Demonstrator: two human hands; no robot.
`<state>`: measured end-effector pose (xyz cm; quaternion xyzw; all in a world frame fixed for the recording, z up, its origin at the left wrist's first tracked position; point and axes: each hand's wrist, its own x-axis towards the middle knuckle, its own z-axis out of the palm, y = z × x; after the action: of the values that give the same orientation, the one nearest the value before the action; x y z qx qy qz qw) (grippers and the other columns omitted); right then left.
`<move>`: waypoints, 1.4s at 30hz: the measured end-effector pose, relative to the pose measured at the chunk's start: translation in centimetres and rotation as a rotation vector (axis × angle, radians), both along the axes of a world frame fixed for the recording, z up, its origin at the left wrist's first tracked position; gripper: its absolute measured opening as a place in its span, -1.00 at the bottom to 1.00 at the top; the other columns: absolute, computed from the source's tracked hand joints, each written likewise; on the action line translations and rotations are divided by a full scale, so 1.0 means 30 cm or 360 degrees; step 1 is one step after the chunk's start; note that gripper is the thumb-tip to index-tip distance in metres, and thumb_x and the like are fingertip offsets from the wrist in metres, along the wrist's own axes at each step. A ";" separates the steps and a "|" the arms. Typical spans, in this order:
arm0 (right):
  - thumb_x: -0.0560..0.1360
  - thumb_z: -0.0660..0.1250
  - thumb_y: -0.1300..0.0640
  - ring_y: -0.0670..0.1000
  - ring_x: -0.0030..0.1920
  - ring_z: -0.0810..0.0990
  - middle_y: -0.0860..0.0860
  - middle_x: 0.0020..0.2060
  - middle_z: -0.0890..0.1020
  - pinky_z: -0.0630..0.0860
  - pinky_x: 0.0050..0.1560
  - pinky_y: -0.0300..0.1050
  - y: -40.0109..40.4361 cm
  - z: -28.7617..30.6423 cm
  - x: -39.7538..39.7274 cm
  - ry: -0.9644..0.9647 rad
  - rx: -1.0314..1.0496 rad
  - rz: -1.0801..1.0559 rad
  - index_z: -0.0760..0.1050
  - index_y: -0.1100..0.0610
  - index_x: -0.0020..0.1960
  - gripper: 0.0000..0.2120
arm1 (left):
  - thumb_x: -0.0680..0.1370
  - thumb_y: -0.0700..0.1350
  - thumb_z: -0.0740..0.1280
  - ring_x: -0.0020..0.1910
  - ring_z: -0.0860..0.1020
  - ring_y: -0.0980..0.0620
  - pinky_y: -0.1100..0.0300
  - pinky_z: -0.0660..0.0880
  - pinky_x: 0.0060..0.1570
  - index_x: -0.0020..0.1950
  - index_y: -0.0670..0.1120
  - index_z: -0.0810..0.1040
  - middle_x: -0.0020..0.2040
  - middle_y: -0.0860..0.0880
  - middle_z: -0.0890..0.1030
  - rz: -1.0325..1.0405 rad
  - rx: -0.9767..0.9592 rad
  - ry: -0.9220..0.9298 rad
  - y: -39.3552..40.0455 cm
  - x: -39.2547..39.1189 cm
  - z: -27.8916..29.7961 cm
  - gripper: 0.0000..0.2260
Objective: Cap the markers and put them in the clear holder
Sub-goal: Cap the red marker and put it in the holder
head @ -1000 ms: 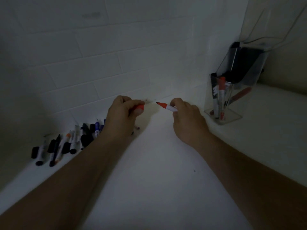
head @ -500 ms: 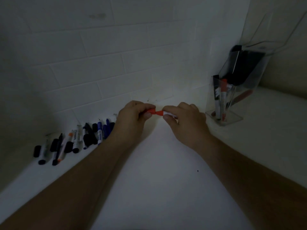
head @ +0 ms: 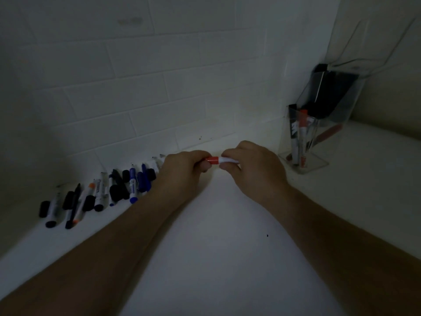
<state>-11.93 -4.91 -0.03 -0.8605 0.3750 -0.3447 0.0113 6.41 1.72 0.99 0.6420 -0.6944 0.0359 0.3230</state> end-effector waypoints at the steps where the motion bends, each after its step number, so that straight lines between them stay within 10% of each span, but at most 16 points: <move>1: 0.58 0.28 -0.15 -0.01 -0.23 0.49 -0.10 -0.21 0.49 0.45 -0.25 -0.07 0.000 0.001 -0.004 0.0011 0.0001 0.0011 0.63 -0.11 0.03 -0.81 | 0.62 -0.14 0.33 -0.09 0.60 0.02 0.20 0.35 -0.08 0.14 -0.02 0.67 -0.06 -0.01 0.70 -0.0009 -0.0015 -0.0006 0.000 -0.002 -0.002 -0.83; 15: 0.58 0.27 -0.14 -0.04 -0.18 0.51 -0.12 -0.23 0.53 0.54 -0.09 0.04 -0.001 -0.011 -0.012 0.0006 0.0083 0.0130 0.58 -0.17 0.08 -0.84 | 0.52 -0.06 0.40 -0.22 0.55 -0.01 0.06 0.50 -0.17 -0.03 -0.05 0.72 -0.23 -0.05 0.66 -0.0146 -0.0220 -0.0078 -0.012 -0.014 -0.029 -0.87; 18: 0.58 0.28 -0.15 0.06 0.10 0.50 -0.17 -0.06 0.66 0.32 0.31 0.32 0.015 -0.008 -0.015 0.0184 -0.0129 -0.0150 0.53 -0.23 0.25 -0.75 | 0.50 -0.11 0.48 -0.20 0.53 0.07 0.18 0.44 -0.15 0.02 -0.05 0.72 -0.18 -0.01 0.68 -0.0189 -0.0281 -0.0055 -0.009 -0.029 -0.015 -0.88; 22: 0.61 0.26 -0.08 0.09 0.08 0.46 -0.13 -0.01 0.67 0.37 0.08 0.11 0.022 0.009 -0.007 0.0262 -0.0200 -0.0230 0.54 -0.12 0.27 -0.75 | 0.55 -0.08 0.43 -0.12 0.46 0.20 0.44 0.37 -0.05 0.19 -0.02 0.63 -0.04 0.06 0.62 -0.0161 -0.0404 0.0128 -0.008 -0.025 -0.016 -0.78; 27: 0.65 0.20 0.03 -0.04 -0.01 0.42 -0.03 0.03 0.45 0.29 -0.04 -0.32 -0.023 0.139 -0.052 -0.0404 -0.0047 -0.0193 0.52 0.10 0.23 -0.76 | 0.59 -0.07 0.36 0.02 0.44 0.19 0.31 0.37 0.07 0.35 0.01 0.48 0.10 0.05 0.50 -0.0210 -0.0469 0.0206 -0.005 -0.025 -0.031 -0.67; 31: 0.60 0.30 0.15 0.04 -0.08 0.57 0.00 0.02 0.48 0.53 -0.03 -0.15 -0.033 0.316 -0.160 -0.0628 -0.0365 -0.0181 0.51 0.19 0.13 -0.85 | 0.58 0.00 0.30 0.13 0.47 0.02 0.18 0.34 0.21 0.29 0.00 0.54 0.13 -0.01 0.51 -0.0337 -0.0446 0.0094 -0.003 -0.030 -0.045 -0.70; 42: 0.60 0.26 -0.03 0.29 0.12 0.55 0.27 0.16 0.55 0.46 0.10 0.11 -0.087 0.336 -0.337 0.0212 -0.0281 -0.0958 0.22 -0.04 0.47 -0.52 | 0.53 -0.09 0.34 0.01 0.50 0.01 0.13 0.45 -0.03 0.07 0.02 0.68 0.08 -0.04 0.57 -0.0781 -0.0395 -0.0417 0.024 -0.105 -0.084 -0.83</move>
<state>-22.04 -7.51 10.04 -0.7293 0.5812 -0.3067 -0.1906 3.24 2.43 -1.55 0.4006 -0.8548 0.1239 0.3056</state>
